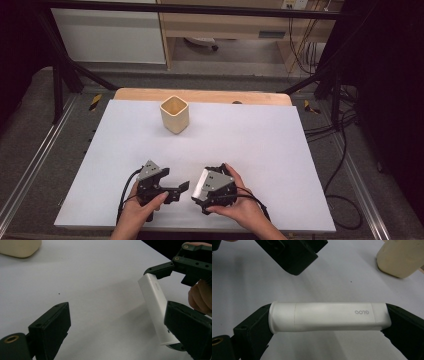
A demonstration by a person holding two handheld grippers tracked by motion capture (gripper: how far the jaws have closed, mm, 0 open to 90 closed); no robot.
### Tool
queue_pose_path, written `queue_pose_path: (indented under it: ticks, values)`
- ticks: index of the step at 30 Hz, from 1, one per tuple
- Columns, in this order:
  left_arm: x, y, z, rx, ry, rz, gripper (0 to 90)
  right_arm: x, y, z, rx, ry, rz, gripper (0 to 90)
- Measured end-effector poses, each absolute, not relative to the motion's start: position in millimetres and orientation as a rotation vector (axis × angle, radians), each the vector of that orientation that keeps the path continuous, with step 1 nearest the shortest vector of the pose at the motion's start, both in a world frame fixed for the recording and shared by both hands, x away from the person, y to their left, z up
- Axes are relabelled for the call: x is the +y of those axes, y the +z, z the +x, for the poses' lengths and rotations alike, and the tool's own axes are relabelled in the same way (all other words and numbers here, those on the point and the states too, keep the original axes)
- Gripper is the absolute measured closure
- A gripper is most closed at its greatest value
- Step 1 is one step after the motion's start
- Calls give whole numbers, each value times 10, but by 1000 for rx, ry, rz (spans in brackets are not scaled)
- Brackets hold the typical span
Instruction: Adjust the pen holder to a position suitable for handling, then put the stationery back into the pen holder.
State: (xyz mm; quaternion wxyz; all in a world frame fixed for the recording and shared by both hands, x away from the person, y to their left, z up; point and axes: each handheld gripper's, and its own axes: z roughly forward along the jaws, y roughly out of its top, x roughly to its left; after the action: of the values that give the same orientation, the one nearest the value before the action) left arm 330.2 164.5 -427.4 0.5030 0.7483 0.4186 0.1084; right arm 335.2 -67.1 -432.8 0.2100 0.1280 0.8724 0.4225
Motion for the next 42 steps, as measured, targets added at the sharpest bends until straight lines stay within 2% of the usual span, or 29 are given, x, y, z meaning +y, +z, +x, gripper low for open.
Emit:
queue_pose_path:
  ticks: [15, 20, 26, 31, 34, 42]
  values:
    - [1700, -4229, 3330, 1021, 234, 1779, 85, -642, -4326, 3304, 2406, 1169, 319, 40]
    - [1675, -4159, 3455, 1056, 164, 1737, 109, -671, -4324, 3324, 2390, 1176, 328, 40]
    - [1518, -4124, 3623, 1053, 86, 1753, 190, -714, -4317, 3347, 2364, 1184, 340, 40]
    - [1460, -4217, 3590, 1035, 46, 1780, 240, -718, -4323, 3337, 2355, 1187, 331, 40]
    - [1425, -4245, 3563, 1014, 10, 1794, 303, -696, -4320, 3325, 2351, 1188, 317, 40]
    - [1310, -4226, 3517, 975, -35, 1805, 368, -646, -4329, 3295, 2339, 1178, 298, 40]
